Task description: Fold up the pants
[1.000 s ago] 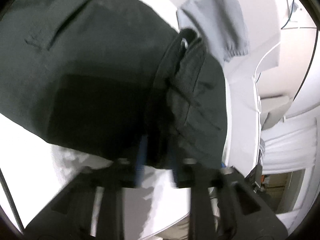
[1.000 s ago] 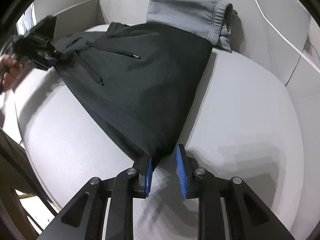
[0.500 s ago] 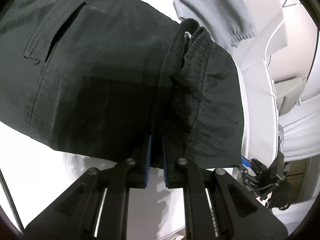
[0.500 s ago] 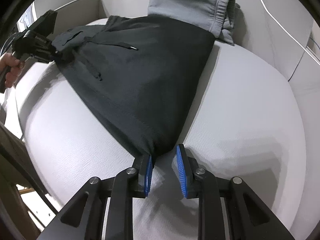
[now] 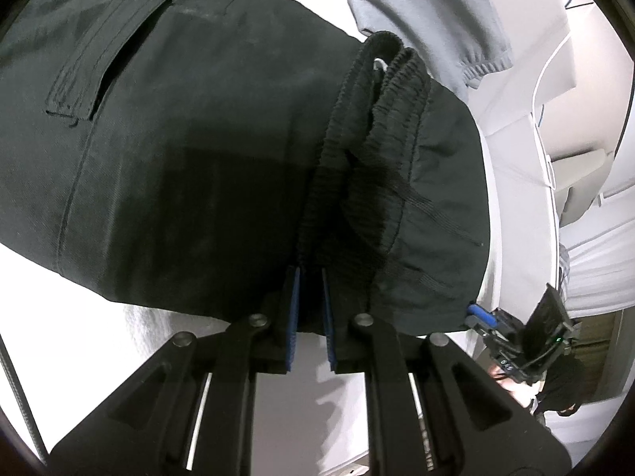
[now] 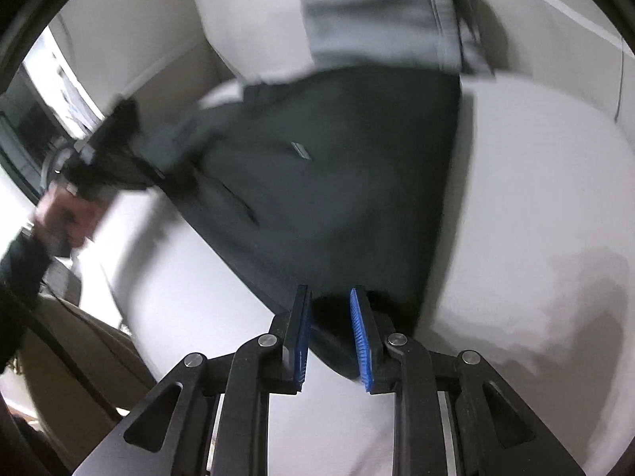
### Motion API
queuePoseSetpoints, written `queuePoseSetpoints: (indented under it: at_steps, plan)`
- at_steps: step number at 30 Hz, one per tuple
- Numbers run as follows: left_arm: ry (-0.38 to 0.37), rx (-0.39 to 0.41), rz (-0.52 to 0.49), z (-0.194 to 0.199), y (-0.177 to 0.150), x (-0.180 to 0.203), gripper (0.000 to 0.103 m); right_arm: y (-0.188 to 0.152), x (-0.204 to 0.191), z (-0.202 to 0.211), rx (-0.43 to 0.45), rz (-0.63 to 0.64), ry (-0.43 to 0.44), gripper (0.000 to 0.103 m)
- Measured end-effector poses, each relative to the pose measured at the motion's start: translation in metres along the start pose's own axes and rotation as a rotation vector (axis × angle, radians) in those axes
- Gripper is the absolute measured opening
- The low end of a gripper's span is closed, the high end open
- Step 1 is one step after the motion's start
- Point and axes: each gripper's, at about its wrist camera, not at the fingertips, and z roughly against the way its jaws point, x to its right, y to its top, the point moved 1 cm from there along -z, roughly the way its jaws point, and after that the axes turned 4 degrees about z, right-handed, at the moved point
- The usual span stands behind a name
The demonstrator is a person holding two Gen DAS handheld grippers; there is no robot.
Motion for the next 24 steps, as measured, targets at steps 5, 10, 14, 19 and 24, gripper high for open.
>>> queuePoseSetpoints:
  at_steps: [5,10,14,19,24]
  plan:
    - [-0.067,-0.026,0.061,0.012,0.011,-0.004,0.010,0.003,0.002,0.011,0.000,-0.007,0.005,0.017]
    - [-0.222,0.235,0.032,0.078,0.060,0.018,0.072,0.045,0.032,0.066,0.224,-0.086,0.074,0.057]
    - [-0.291,0.252,-0.018,0.065,0.105,0.036,0.082,0.104,0.080,0.067,0.268,-0.173,0.038,0.078]
    - [-0.246,0.143,-0.031,-0.001,0.144,0.033,0.056,0.154,0.127,0.014,0.204,-0.255,0.031,0.077]
    - [-0.274,0.036,-0.118,-0.044,0.153,0.042,0.054,0.172,0.157,-0.046,0.113,-0.295,0.049,0.071]
